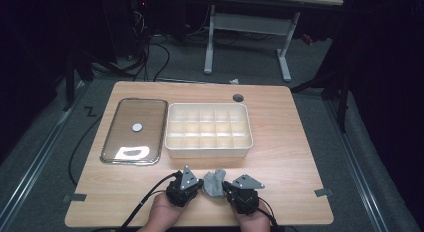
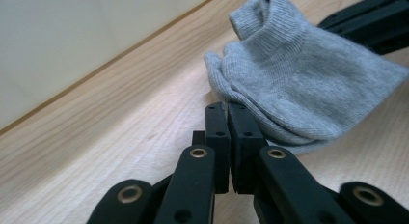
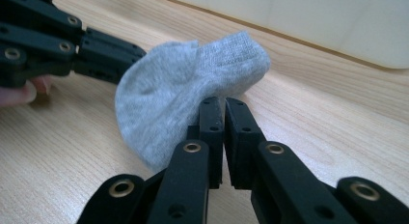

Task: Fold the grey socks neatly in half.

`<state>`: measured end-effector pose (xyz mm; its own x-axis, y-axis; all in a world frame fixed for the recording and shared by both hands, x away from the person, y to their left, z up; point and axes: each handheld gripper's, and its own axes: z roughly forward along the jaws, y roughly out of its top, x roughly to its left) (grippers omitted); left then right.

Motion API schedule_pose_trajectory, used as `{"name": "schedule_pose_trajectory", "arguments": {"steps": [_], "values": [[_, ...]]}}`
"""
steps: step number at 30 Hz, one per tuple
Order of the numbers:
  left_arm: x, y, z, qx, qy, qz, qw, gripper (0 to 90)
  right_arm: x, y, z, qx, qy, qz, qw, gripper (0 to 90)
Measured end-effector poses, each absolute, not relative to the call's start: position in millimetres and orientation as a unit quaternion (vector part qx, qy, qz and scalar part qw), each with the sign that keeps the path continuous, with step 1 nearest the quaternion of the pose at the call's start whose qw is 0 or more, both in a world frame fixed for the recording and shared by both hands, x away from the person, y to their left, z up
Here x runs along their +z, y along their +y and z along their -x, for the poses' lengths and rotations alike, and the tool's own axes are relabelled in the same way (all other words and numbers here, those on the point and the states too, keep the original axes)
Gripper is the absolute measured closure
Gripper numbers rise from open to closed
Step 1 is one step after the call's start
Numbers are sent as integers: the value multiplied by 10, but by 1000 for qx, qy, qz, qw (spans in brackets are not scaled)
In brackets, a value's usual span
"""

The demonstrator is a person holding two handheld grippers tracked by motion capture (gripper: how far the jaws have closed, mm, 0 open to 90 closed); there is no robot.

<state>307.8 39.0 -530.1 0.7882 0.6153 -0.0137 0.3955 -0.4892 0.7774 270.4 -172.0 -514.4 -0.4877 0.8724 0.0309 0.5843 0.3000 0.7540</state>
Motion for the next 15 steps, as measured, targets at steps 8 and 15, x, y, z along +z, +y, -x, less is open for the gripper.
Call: {"name": "schedule_pose_trajectory", "arguments": {"steps": [8, 15], "values": [[-5291, 323, -3026, 121, 284, -855, 416, 874, -5106, -1688, -2733, 365, 783, -463, 200, 865], [-5290, 278, -2998, 111, 279, -857, 420, 874, -5075, -1625, -2753, 363, 787, -458, 200, 865]]}}
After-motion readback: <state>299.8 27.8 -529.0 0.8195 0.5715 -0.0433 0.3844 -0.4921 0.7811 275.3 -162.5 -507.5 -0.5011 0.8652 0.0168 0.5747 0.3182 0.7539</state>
